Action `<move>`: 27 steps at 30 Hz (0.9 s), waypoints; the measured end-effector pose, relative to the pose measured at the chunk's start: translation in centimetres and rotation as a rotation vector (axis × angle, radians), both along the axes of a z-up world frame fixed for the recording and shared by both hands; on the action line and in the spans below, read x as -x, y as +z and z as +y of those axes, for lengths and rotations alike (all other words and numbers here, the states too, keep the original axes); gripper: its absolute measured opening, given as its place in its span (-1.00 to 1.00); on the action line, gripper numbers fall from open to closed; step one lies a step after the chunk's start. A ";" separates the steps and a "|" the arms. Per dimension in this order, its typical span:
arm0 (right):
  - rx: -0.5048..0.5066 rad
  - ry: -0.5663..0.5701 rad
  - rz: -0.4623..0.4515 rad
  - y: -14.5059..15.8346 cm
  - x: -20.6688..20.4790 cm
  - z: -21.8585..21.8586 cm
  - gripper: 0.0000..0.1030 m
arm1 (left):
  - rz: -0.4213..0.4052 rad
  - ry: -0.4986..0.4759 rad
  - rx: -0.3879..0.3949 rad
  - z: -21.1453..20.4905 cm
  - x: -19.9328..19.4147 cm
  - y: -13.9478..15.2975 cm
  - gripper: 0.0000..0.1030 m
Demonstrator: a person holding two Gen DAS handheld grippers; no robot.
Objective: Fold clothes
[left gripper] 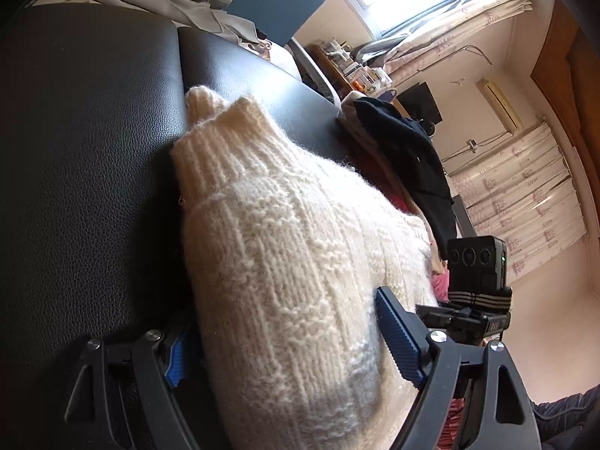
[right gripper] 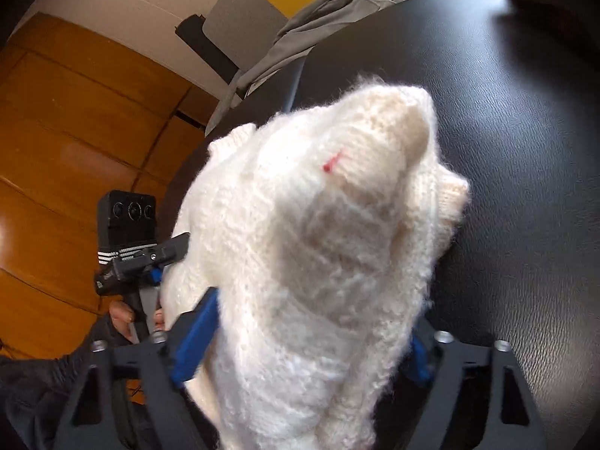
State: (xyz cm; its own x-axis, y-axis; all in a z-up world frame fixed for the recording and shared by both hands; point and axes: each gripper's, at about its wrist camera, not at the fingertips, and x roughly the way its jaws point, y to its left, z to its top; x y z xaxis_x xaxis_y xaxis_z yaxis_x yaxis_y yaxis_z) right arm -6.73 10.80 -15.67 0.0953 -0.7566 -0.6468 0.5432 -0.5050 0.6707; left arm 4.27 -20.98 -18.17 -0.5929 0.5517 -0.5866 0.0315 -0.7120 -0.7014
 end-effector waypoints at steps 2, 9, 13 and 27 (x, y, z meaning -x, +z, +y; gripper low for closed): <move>-0.009 0.009 0.024 0.0 -0.3 0.0 0.47 | 0.012 0.008 0.020 0.3 0.1 0.1 0.58; 0.018 0.087 0.043 0.4 -0.6 -2.5 0.96 | 0.016 0.047 0.083 1.2 -0.6 0.8 0.02; -0.037 0.173 0.170 0.9 -2.1 -4.1 1.00 | 0.017 0.056 0.103 1.3 -0.9 0.9 0.05; 0.049 0.035 -0.034 0.2 -0.2 -4.6 0.77 | 0.021 0.068 0.078 1.0 -0.7 0.6 0.12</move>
State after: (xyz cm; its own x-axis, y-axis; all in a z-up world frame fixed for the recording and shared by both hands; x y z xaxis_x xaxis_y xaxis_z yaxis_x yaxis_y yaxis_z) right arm -6.48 6.18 -15.43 0.1434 -0.7830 -0.6053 0.5361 -0.4526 0.7126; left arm 4.97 -19.95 -17.57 -0.6398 0.4630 -0.6135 0.0672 -0.7615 -0.6447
